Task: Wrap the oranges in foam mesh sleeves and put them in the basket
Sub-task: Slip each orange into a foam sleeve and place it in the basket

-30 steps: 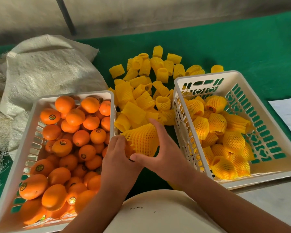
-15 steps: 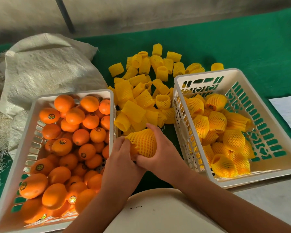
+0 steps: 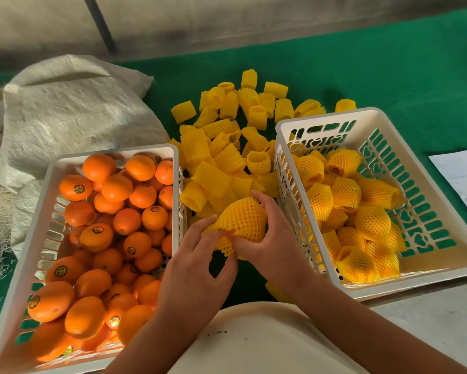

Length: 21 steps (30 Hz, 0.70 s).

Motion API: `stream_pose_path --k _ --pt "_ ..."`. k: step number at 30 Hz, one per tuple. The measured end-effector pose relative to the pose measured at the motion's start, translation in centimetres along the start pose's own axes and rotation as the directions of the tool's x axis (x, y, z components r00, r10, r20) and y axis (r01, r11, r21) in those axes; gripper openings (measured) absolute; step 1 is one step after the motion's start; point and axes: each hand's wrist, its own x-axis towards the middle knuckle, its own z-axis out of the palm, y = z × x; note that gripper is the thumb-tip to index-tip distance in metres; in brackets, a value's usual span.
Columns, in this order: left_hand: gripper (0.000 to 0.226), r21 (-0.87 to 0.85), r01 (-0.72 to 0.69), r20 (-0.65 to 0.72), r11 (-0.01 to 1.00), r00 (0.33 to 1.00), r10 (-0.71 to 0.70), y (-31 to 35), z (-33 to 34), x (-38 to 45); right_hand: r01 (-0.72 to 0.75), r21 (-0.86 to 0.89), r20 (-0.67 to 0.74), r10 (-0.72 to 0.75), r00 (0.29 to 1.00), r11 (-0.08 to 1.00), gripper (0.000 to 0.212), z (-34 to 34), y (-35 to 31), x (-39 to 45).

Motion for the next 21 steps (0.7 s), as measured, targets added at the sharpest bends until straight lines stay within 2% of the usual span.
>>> stream_pose_path --k 2,3,4,5,6,7,8,9,12,15,17,19,21 --pt "0.021 -0.216 0.02 -0.081 0.976 0.996 -0.038 -0.1 -0.3 -0.5 0.017 -0.017 0.013 -0.017 1.0 1.0 0.096 -0.4 0.0 -0.1" --pt "0.02 -0.335 0.084 -0.102 0.938 0.987 -0.124 -0.3 -0.4 -0.5 0.03 -0.027 0.024 -0.029 0.999 0.999 0.098 -0.6 0.0 -0.1" --pt "0.027 -0.48 0.187 -0.063 0.857 0.967 -0.246 -0.4 -0.6 -0.3 0.05 -0.039 0.036 -0.049 0.998 0.998 0.099 -0.8 -0.1 -0.2" --pt "0.042 -0.645 0.327 0.074 0.69 0.926 -0.37 -0.4 -0.9 0.2 0.074 -0.054 0.051 -0.071 0.996 0.996 0.1 -0.9 -0.3 -0.3" --pt "0.062 -0.741 0.496 0.299 0.453 0.847 -0.439 -0.4 -1.0 1.0 0.096 -0.067 0.073 -0.091 0.993 0.993 0.101 -0.9 -0.5 -0.3" --pt "0.074 -0.737 0.634 0.51 0.234 0.749 -0.423 -0.8 -1.0 1.6 0.113 -0.07 0.101 -0.106 0.989 0.991 0.102 -0.8 -0.7 -0.3" --pt "0.073 -0.695 0.711 0.638 0.109 0.68 -0.361 -1.2 -1.0 2.0 0.127 -0.065 0.135 -0.118 0.984 0.99 0.104 -0.7 -0.9 -0.3" --pt "0.066 -0.668 0.74 0.691 0.078 0.655 -0.304 -1.4 -1.0 2.2 0.142 -0.056 0.171 -0.131 0.977 0.988 0.108 -0.6 -1.1 -0.4" --pt "0.061 -0.706 0.696 0.637 0.133 0.706 -0.31 -1.5 -0.7 2.4 0.143 0.0 0.235 -0.139 0.962 0.99 0.117 -0.5 -1.1 -0.3" --pt "0.058 -0.758 0.64 0.58 0.122 0.748 -0.322 -1.2 -0.3 2.4 -0.044 0.144 0.237 0.009 0.972 0.989 0.106 -0.8 -0.8 -0.2" --pt "0.056 -0.755 0.634 0.567 0.164 0.759 -0.32 -0.7 0.0 2.5 -0.145 0.187 0.262 0.092 0.961 0.972 0.099 -1.1 -0.5 0.0" --pt "0.056 -0.712 0.65 0.572 0.267 0.757 -0.318 -0.4 0.1 2.6 -0.184 0.256 0.261 0.115 0.958 0.949 0.084 -1.5 -0.2 0.1" --pt "0.053 -0.622 0.656 0.576 0.428 0.753 -0.318 -0.8 0.0 2.7 -0.195 0.304 0.217 0.132 0.967 0.933 0.074 -1.9 0.0 0.0"
